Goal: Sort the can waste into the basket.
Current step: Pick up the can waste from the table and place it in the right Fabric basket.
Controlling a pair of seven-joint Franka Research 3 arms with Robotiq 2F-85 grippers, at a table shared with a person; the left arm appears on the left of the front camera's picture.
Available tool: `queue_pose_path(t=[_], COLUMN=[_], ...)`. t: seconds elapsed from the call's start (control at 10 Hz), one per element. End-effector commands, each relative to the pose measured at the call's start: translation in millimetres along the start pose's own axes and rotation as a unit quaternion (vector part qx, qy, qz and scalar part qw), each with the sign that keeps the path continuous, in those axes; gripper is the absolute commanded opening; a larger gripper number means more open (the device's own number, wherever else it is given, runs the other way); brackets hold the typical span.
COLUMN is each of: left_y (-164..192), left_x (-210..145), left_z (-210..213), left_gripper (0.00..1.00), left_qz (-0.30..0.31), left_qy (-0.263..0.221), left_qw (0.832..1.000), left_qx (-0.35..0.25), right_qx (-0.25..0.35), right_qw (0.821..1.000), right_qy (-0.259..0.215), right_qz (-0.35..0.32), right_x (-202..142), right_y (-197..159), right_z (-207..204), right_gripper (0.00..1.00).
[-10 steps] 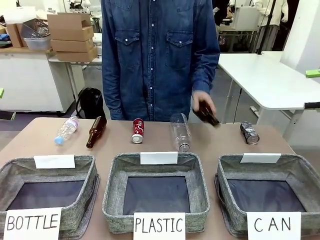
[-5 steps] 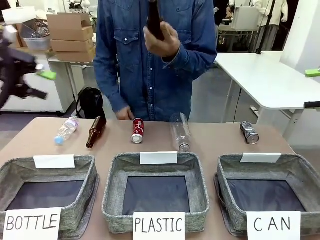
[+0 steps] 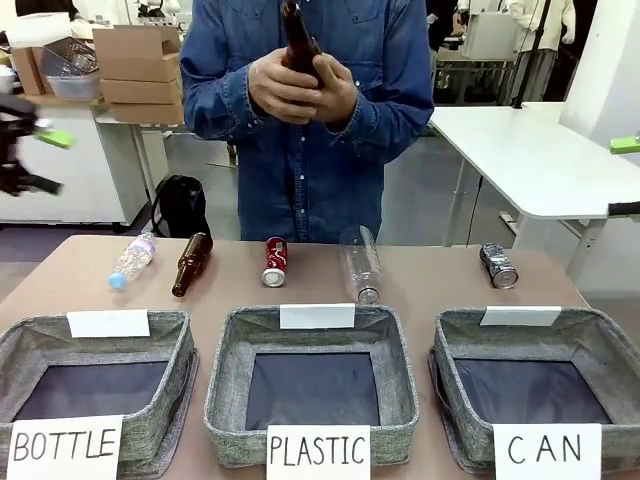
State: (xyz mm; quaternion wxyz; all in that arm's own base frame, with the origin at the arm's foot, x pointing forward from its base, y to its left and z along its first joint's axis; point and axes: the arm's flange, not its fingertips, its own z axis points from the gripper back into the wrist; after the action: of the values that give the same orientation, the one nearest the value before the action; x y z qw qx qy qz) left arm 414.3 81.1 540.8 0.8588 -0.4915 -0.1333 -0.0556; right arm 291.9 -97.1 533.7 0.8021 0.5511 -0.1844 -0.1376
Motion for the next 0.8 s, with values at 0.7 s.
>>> queue_pose_path(t=[0.7], left_y=[-8], left_x=[-69], left_z=[117], left_gripper=[1.0], left_qz=[-0.016], left_qy=[-0.076], left_qw=[0.996], left_qx=[-0.049], right_qx=[0.014], right_qw=[1.0], right_qy=[-0.001], right_qz=[0.014], right_x=[3], right_y=[1], right_z=[-1], right_gripper=[1.0])
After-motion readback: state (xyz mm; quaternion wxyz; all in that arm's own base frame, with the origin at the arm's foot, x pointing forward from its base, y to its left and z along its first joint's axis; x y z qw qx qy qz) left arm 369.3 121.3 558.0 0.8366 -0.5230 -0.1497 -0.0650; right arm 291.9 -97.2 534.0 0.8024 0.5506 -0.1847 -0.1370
